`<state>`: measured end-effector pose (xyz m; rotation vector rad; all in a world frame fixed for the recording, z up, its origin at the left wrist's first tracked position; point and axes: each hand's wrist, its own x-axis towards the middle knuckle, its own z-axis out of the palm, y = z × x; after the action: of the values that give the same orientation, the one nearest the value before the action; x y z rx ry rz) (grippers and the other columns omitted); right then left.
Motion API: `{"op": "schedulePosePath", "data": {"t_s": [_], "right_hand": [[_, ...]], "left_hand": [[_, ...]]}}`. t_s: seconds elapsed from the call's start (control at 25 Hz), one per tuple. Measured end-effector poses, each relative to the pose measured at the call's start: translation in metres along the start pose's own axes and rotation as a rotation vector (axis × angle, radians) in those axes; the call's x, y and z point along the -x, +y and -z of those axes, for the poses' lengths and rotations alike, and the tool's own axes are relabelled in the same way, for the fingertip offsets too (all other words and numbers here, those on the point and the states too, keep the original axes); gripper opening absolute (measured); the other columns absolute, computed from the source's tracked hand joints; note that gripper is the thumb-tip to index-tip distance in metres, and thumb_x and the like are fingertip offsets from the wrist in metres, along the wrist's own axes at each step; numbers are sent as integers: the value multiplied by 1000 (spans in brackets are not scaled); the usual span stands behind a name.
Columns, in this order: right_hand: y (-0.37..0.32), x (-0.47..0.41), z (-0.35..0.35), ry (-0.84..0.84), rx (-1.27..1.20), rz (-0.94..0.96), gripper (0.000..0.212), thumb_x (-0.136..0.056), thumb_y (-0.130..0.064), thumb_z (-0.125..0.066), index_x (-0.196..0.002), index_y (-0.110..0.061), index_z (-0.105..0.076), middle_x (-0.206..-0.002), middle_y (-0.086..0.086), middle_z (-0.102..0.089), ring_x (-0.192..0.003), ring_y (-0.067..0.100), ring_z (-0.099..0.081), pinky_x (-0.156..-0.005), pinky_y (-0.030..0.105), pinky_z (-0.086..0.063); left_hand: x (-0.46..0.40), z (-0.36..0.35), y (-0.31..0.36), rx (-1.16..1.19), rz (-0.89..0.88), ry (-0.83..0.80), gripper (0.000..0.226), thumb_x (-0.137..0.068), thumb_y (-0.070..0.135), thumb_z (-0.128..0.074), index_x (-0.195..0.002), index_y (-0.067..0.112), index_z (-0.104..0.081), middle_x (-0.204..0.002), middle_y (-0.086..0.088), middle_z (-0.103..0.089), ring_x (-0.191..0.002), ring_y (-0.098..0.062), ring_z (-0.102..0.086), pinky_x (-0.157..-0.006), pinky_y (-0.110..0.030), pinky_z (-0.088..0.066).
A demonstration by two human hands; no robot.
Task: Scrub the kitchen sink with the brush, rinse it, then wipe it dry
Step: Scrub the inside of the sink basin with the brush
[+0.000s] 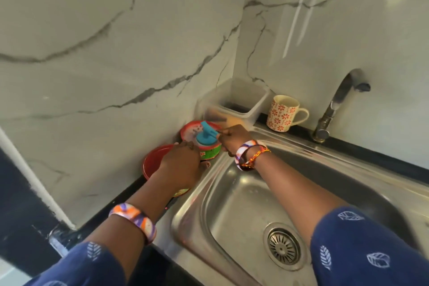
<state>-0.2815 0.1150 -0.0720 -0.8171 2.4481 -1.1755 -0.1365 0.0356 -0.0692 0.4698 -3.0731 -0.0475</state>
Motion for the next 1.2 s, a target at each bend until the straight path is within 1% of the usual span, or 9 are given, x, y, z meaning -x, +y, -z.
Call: {"op": "schedulePosePath", "data": {"t_s": [0.2, 0.32, 0.48, 0.56, 0.68, 0.8, 0.92, 1.08, 1.2], "right_hand": [[-8, 2, -15, 29, -129, -35, 29, -90, -11, -53, -114, -2, -67, -55, -4, -42, -48, 10, -35, -48, 20, -28], [-13, 17, -13, 5, -269, -111, 26, -91, -8, -52, -111, -1, -67, -51, 3, -44, -41, 13, -34, -38, 19, -28], [-13, 17, -6, 80, -136, -151, 25, -85, -13, -56, -101, 2, -68, -53, 3, -47, -44, 12, -38, -42, 21, -29], [-20, 14, -11, 65, -67, -114, 28, -86, -14, -55, -105, 3, -67, -59, -1, -49, -49, 10, -38, -47, 19, -29], [-31, 21, -18, 16, -64, -63, 29, -89, -12, -54, -112, 1, -65, -63, -4, -48, -53, 6, -38, -50, 16, -29], [-37, 28, -8, 113, -196, -80, 26, -88, -12, -54, -106, -1, -69, -49, -6, -45, -44, 7, -38, -46, 18, -29], [-52, 46, 16, 169, -487, -162, 21, -92, -12, -50, -103, -2, -66, -53, 5, -40, -24, 3, -29, -29, 14, -22], [-58, 78, 58, 52, -802, -239, 14, -97, -22, -48, -85, -16, -54, -50, -2, -38, -23, 2, -23, -27, 7, -16], [-32, 104, 95, -63, -823, -303, 21, -97, -28, -44, -85, -18, -57, -44, -9, -45, -31, 1, -38, -33, 9, -27]], "left_hand": [[-3, 1, 1, -15, -2, -20, 54, -98, 45, -35, -134, 6, -45, -136, -14, -47, -126, -28, -43, -105, -36, -33], [-1, -2, 1, -30, -15, 3, 58, -97, 47, -34, -139, 7, -41, -141, -15, -42, -131, -28, -38, -107, -34, -32], [0, 4, 2, 20, -18, -11, 53, -94, 51, -40, -130, 13, -51, -135, -9, -51, -126, -25, -47, -99, -32, -40], [-2, 12, 3, 33, -23, -19, 49, -93, 51, -44, -126, 16, -54, -128, -6, -57, -119, -23, -53, -92, -30, -44], [-8, 17, 2, 49, -47, -63, 52, -89, 51, -48, -132, 22, -51, -128, -2, -58, -119, -21, -53, -95, -31, -44], [-14, 19, 0, 27, -61, -97, 58, -86, 54, -52, -134, 21, -49, -135, -4, -53, -125, -23, -49, -102, -33, -42], [-15, 19, -3, 45, -53, -127, 68, -89, 55, -49, -142, 16, -38, -145, -9, -42, -134, -25, -40, -108, -32, -34], [-9, 1, -5, 39, 3, -54, 55, -93, 53, -40, -127, 12, -54, -131, -13, -55, -123, -27, -50, -107, -36, -37], [0, -11, -3, 108, 86, 97, 50, -93, 44, -41, -127, 9, -52, -135, -16, -47, -122, -29, -49, -99, -38, -44]]}}
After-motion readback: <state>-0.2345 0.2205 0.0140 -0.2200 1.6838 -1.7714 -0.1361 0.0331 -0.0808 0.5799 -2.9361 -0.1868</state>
